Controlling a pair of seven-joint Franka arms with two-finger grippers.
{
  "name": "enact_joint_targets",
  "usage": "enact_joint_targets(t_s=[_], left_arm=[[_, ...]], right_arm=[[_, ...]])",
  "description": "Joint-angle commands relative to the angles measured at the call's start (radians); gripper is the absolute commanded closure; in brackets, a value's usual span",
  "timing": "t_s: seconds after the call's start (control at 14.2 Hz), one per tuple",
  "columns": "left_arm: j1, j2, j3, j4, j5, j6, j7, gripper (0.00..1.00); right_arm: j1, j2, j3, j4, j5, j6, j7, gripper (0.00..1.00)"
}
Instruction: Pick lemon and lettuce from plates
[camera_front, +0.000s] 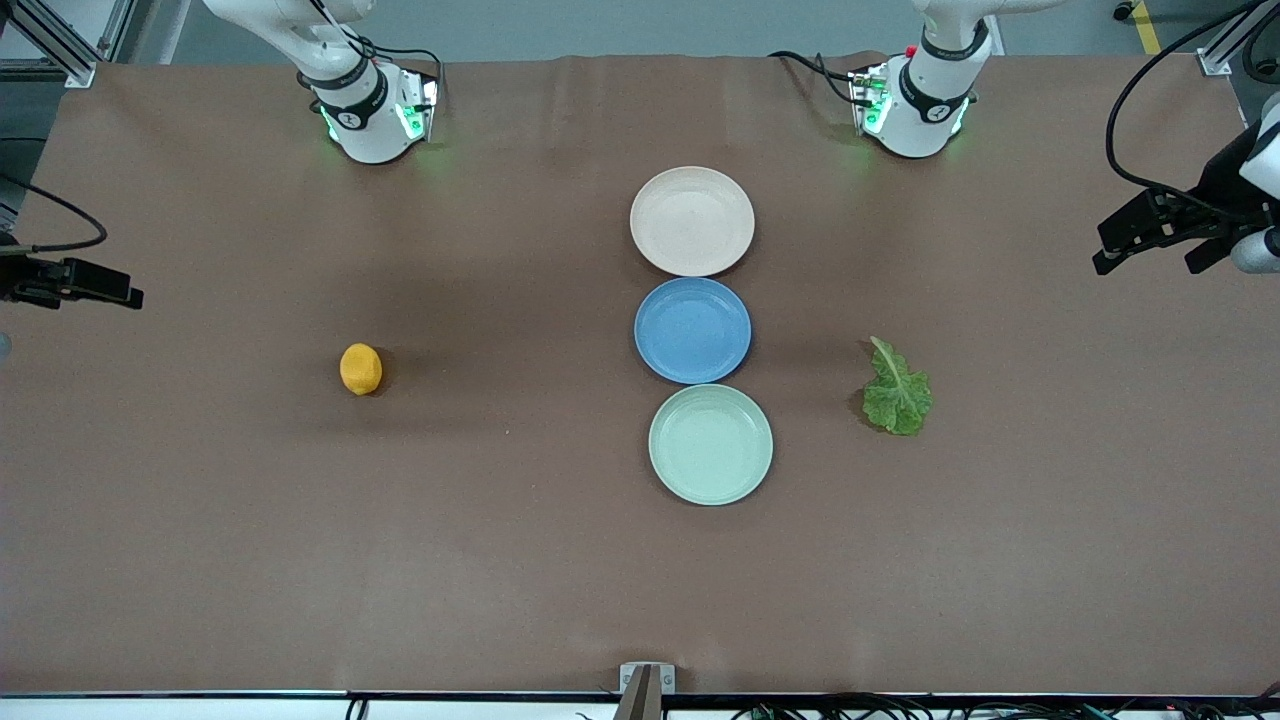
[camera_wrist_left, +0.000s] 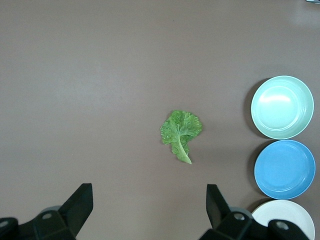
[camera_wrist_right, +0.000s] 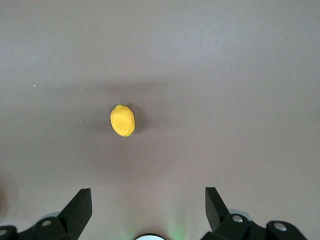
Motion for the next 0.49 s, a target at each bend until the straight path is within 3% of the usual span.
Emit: enact_joint_targets(t_s=[0.0, 0.42], left_arm=[[0.003, 0.008, -0.002, 0.029, -0.011, -0.023, 0.01, 0.0], [0.011, 0.008, -0.002, 0.029, -0.009, -0.023, 0.012, 0.0]], right_arm=[[-0.009, -0.125, 0.015, -0.159, -0.004, 0.072, -0.012, 0.0], [-0.012, -0.18, 0.024, -0.193, -0.033, 0.086, -0.017, 0.0]])
